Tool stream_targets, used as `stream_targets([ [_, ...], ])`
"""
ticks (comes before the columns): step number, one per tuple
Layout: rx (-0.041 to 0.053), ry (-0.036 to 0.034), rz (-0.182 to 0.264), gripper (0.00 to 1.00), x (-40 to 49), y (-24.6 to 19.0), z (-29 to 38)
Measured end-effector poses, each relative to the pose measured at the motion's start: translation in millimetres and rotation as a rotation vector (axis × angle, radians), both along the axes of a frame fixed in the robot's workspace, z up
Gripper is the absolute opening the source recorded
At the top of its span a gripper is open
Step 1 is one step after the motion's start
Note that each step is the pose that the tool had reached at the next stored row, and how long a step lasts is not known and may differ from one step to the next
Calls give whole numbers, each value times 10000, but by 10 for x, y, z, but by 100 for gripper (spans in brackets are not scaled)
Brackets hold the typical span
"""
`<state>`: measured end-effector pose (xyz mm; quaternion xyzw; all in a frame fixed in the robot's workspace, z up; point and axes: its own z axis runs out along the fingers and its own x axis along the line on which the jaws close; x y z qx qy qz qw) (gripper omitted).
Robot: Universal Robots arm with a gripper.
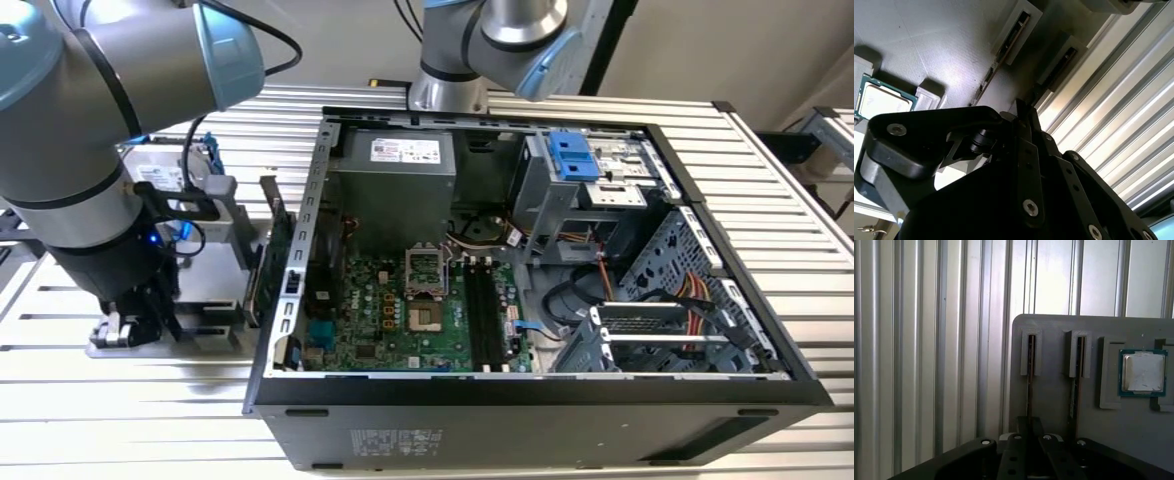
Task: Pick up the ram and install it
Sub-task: 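Pick up the ram and move it above insertion slot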
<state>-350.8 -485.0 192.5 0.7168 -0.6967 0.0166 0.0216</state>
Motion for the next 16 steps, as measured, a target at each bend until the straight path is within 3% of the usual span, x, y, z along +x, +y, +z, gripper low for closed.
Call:
stream_targets([
  [16,0,0,0,0,0,1,-1],
])
